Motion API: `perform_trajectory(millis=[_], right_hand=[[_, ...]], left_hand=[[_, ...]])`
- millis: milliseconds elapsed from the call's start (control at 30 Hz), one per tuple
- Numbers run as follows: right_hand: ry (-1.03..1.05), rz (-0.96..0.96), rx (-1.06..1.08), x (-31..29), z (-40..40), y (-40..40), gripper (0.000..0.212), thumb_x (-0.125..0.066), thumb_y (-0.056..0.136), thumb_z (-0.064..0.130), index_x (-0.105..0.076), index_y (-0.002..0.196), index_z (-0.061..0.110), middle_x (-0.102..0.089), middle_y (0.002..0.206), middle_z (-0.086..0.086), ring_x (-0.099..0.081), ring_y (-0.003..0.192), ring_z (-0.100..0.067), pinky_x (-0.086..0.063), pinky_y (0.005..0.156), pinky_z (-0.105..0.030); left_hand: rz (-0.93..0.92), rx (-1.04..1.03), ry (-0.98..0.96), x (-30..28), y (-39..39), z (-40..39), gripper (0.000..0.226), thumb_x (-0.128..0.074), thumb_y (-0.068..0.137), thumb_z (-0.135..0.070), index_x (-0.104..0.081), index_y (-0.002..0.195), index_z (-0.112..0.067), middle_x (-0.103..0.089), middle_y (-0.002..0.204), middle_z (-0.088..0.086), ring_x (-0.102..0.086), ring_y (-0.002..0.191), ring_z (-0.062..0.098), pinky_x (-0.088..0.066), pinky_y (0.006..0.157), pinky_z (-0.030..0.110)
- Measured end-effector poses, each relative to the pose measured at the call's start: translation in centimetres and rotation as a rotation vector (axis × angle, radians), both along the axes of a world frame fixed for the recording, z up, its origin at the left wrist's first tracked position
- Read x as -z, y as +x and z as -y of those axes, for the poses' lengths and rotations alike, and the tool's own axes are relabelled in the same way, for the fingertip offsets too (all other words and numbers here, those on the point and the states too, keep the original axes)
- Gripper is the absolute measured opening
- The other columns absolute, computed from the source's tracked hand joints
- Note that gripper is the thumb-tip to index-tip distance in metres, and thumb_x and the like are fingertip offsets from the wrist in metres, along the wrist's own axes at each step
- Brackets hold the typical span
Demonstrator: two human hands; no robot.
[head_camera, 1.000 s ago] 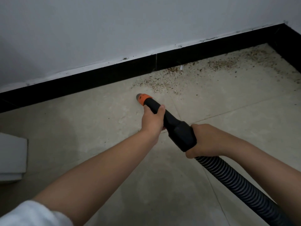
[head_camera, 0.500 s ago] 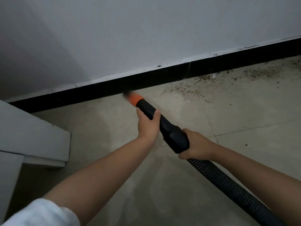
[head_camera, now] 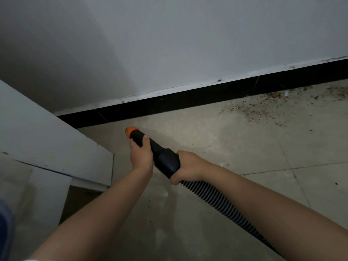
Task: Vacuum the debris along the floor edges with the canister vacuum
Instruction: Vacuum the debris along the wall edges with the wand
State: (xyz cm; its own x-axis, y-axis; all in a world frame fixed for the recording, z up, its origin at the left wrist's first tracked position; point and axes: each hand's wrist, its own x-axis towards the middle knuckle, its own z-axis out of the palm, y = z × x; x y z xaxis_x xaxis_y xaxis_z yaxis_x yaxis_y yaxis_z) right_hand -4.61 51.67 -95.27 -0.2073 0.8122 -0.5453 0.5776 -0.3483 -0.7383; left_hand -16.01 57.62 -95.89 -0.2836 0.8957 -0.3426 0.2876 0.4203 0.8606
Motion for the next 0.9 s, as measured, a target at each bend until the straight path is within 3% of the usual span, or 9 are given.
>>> perform_trajectory(millis=[167,333,467,667,767,900], right_hand=[[-0.024,-0.012,0.023,0.2,-1.2,-1.7,0.042,-0.072,0.071,0.015,-0.043,0.1,0.012,-0.05,0.098,-0.006,-0.054,0.086,-0.02,-0.047,0.067,-0.029],[-0.029,-0.031,0.074,0.1,-1.5,-1.3,0.041,-0.072,0.072,0.013,-0.043,0.101,0.012,-0.05,0.096,-0.004,-0.053,0.086,-0.02,-0.046,0.064,-0.027],[-0.006,-0.042,0.127,-0.3,-0.1,0.9,0.039,-0.073,0.071,0.013,-0.045,0.098,0.015,-0.05,0.084,0.003,-0.052,0.074,-0.011,-0.044,0.057,-0.022],[0.074,0.052,0.151,-1.7,6.1,7.2,0.051,-0.078,0.057,0.021,-0.047,0.096,0.017,-0.051,0.084,0.009,-0.051,0.073,-0.003,-0.041,0.057,-0.018],[0.026,0.104,0.136,-2.1,8.6,9.6,0.046,-0.08,0.06,0.018,-0.048,0.092,0.017,-0.052,0.082,0.008,-0.052,0.07,-0.003,-0.04,0.055,-0.017],[0.002,0.129,0.146,-2.2,11.2,11.7,0.044,-0.074,0.049,0.028,-0.042,0.079,0.025,-0.052,0.08,0.008,-0.051,0.068,-0.003,-0.038,0.052,-0.016]], left_hand=[[0.049,0.0,-0.034,0.4,-1.2,-1.3,0.044,-0.041,0.098,-0.026,-0.035,0.139,-0.011,-0.049,0.13,0.013,-0.051,0.112,0.028,-0.042,0.089,0.034],[0.117,0.052,-0.069,0.3,-1.0,-2.1,0.046,-0.044,0.097,-0.025,-0.034,0.139,-0.011,-0.049,0.131,0.015,-0.051,0.115,0.031,-0.044,0.098,0.043],[0.255,0.082,-0.118,-0.3,0.7,-1.6,0.046,-0.048,0.096,-0.02,-0.035,0.138,-0.01,-0.049,0.131,0.015,-0.052,0.113,0.03,-0.046,0.095,0.041],[0.477,0.197,-0.277,-2.5,5.4,2.8,0.05,-0.054,0.092,-0.02,-0.033,0.137,-0.011,-0.054,0.105,0.006,-0.058,0.087,0.019,-0.05,0.088,0.038],[0.498,0.226,-0.362,-2.5,7.6,5.1,0.049,-0.053,0.093,-0.022,-0.033,0.137,-0.01,-0.055,0.104,0.006,-0.058,0.081,0.016,-0.05,0.08,0.033],[0.439,0.258,-0.406,-2.2,10.0,7.4,0.05,-0.053,0.094,-0.024,-0.033,0.137,-0.009,-0.056,0.102,0.005,-0.058,0.074,0.014,-0.051,0.082,0.034]])
